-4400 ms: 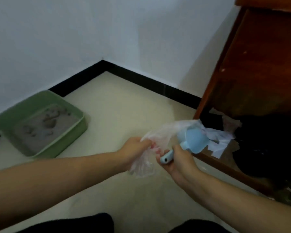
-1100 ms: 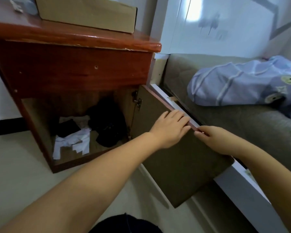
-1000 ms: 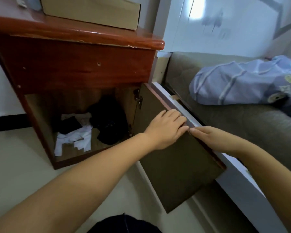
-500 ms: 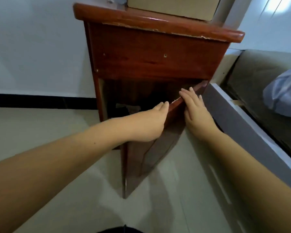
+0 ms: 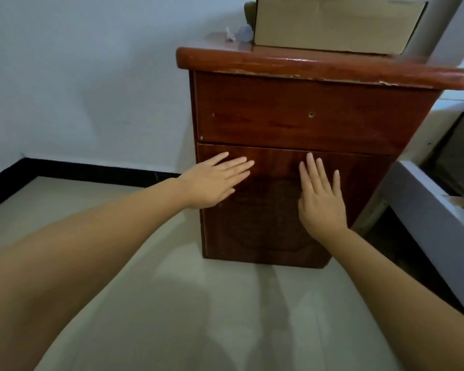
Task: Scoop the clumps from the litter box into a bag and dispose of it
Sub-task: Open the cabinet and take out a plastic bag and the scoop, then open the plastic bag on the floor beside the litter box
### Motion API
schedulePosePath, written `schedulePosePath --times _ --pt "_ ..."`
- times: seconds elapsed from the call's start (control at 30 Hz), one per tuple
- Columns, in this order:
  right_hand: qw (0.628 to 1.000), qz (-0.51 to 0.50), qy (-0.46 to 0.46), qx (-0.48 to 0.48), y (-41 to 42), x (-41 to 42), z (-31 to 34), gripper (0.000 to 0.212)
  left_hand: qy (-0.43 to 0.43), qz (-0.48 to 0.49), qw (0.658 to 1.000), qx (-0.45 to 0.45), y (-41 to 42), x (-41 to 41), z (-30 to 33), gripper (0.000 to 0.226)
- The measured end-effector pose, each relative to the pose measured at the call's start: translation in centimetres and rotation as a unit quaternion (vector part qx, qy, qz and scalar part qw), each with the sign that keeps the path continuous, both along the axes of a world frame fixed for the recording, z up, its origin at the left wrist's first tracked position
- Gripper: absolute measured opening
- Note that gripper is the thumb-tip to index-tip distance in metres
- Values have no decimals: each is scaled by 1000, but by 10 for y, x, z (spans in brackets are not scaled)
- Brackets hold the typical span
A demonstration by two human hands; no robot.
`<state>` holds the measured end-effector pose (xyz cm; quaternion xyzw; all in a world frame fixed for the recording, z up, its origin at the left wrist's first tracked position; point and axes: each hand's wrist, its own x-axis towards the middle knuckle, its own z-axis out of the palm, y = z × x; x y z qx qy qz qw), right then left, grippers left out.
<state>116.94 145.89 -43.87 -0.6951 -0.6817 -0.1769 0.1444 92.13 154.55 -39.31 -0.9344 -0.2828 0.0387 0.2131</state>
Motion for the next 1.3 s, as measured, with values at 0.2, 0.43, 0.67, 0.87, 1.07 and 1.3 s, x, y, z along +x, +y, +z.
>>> schedulePosePath --times 0.2,0.43,0.67,0.87,1.07,1.3 --pt "1000 -7 -16 -17 4 -3 -16 69 13 34 998 53 -10 -3 -28 63" --pt "981 191 -22 -2 20 -122 -7 60 -106 157 979 -73 -62 -100 -18 46" --pt "896 432 -106 -9 16 -333 -9 52 -119 334 933 -63 -155 -333 -44 40" --pt "820 543 -182 -11 -24 -487 -30 53 -204 471 855 -76 -216 -463 -65 31" --pt "745 642 -169 -65 -81 -610 -72 48 -348 599 714 -100 -317 -557 -138 30" --pt "614 693 -225 -303 -164 -744 -123 37 -358 799 479 -61 -429 -600 -225 51"
